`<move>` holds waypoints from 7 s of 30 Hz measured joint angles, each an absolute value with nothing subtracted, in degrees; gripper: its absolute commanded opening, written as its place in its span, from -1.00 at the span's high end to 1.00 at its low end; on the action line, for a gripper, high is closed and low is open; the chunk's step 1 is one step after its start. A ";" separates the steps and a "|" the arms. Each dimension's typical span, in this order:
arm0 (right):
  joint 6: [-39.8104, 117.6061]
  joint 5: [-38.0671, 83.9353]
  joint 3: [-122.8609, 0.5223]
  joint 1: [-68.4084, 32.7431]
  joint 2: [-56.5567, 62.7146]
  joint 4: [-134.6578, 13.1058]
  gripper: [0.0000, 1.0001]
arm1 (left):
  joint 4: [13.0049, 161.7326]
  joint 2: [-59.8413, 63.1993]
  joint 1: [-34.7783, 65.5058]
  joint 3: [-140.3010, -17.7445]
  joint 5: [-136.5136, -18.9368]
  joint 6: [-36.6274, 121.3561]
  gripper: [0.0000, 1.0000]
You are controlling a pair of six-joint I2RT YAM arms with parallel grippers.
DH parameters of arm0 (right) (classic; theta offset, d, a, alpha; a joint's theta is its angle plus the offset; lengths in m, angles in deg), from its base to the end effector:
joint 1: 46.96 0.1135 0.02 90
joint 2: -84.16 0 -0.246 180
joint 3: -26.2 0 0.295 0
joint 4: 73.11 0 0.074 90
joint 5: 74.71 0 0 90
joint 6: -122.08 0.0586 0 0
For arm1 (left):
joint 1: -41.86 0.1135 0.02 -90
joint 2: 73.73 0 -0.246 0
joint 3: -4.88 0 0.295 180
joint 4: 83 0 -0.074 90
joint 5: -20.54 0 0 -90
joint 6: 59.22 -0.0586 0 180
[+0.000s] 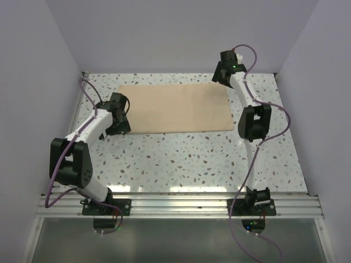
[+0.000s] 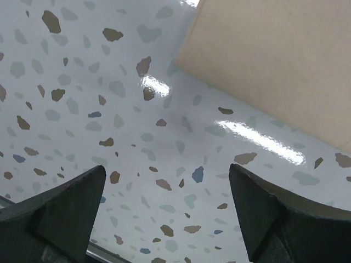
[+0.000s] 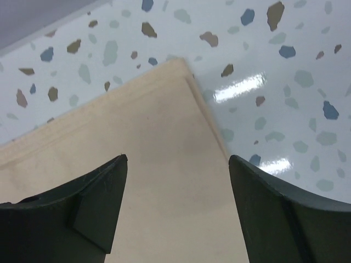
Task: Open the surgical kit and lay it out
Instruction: Open the surgical kit at the center of the board.
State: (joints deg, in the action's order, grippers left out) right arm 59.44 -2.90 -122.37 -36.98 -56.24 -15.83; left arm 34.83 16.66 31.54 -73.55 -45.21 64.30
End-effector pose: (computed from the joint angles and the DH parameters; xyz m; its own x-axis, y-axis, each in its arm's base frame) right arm 0.5807 0.0836 0.2142 -0.6444 0.3299 -0.6898 0.3747 0.9226 0.0913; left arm 0.3438 -0.0381 0.1758 -0.8181 -0.3628 -0.4461 -0.4785 0.8598 0.1784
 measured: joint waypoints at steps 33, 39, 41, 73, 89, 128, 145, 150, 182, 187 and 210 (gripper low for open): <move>59.13 -8.65 -132.64 -37.20 -72.92 -26.70 0.57 | 28.32 5.25 31.58 -63.61 -45.96 71.76 -0.87; 58.91 -9.68 -132.64 -36.76 -72.94 -26.78 1.00 | 27.09 3.31 31.58 -61.99 -45.10 71.76 -0.88; 58.83 -9.90 -132.64 -36.72 -72.94 -26.80 1.00 | 26.98 2.78 31.58 -61.97 -44.95 71.76 -0.88; 57.97 -6.23 -104.23 -23.89 -44.15 -17.08 1.00 | 32.54 0.71 31.58 -67.21 -48.65 62.62 -0.93; 56.81 -0.65 -95.14 -12.96 -44.26 -12.71 -0.68 | 33.39 -2.51 31.58 -65.42 -48.84 62.62 -0.93; 52.79 2.67 -109.76 -11.96 -52.41 -8.51 1.00 | 36.40 1.56 31.58 -64.15 -46.90 61.11 -0.93; 45.54 -16.37 -127.03 -28.11 -54.18 -11.92 -0.69 | 34.79 3.88 31.58 -66.86 -46.66 61.13 -0.91; 43.42 -20.19 -130.24 -33.86 -57.72 -15.18 -0.97 | 33.67 5.08 31.58 -69.73 -46.77 61.11 -0.91; 46.96 -6.27 -97.96 -17.75 -40.04 -29.54 -0.70 | 33.37 5.17 31.58 -69.59 -48.51 61.20 -0.90; 49.91 -1.24 -97.10 -13.51 -41.05 -25.30 -0.61 | 33.78 5.01 31.58 -68.65 -48.62 61.18 -0.90; 52.44 -2.62 -93.83 -10.60 -46.01 -17.10 0.64 | 34.94 2.43 31.58 -66.91 -48.65 61.22 -0.91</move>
